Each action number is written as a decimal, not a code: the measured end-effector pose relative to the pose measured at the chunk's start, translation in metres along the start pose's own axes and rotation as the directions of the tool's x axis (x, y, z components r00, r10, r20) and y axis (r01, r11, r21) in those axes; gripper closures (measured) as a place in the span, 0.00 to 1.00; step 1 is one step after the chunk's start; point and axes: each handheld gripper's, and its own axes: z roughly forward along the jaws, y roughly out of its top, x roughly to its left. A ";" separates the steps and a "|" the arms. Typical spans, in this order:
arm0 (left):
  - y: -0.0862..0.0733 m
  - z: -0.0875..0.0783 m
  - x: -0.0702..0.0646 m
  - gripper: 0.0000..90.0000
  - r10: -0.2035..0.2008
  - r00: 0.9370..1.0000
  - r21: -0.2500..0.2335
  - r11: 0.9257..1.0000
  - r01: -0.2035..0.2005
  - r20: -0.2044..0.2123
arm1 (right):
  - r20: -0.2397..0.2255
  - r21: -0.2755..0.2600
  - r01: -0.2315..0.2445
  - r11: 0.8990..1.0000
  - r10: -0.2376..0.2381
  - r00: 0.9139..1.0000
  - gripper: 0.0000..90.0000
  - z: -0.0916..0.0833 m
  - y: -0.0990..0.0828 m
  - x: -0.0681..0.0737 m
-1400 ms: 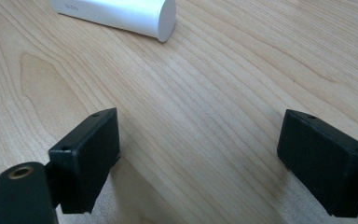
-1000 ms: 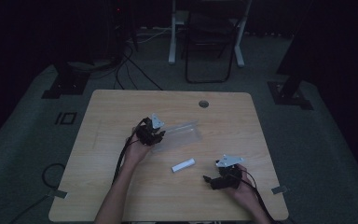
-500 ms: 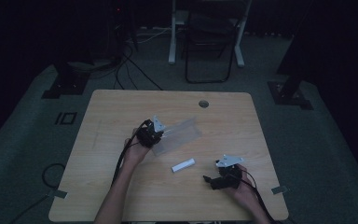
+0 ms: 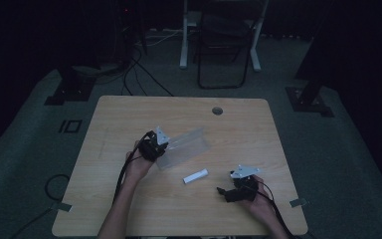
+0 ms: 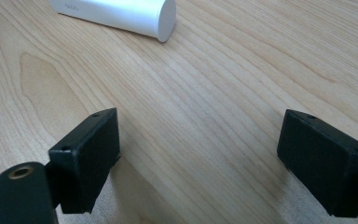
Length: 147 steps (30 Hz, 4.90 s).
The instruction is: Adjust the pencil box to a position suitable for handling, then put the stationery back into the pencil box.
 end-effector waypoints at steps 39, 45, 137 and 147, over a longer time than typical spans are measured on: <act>-0.025 -0.038 -0.001 0.63 -0.122 0.992 -0.039 0.992 0.122 -0.008 | 0.000 0.000 0.002 1.000 -0.002 1.000 0.14 0.000 0.000 -0.001; -0.030 -0.040 -0.006 0.63 -0.137 0.991 -0.032 0.990 0.137 -0.001 | 0.000 -0.001 0.002 1.000 -0.002 1.000 0.14 0.000 0.000 -0.001; -0.001 0.004 -0.100 0.63 -0.023 0.950 -0.017 0.999 0.029 0.313 | 0.000 0.000 0.003 1.000 -0.003 1.000 0.14 0.000 0.000 -0.001; -0.004 0.011 -0.106 0.65 -0.016 0.948 0.003 1.000 0.016 0.319 | 0.000 -0.001 0.002 1.000 -0.002 1.000 0.14 0.000 0.000 -0.001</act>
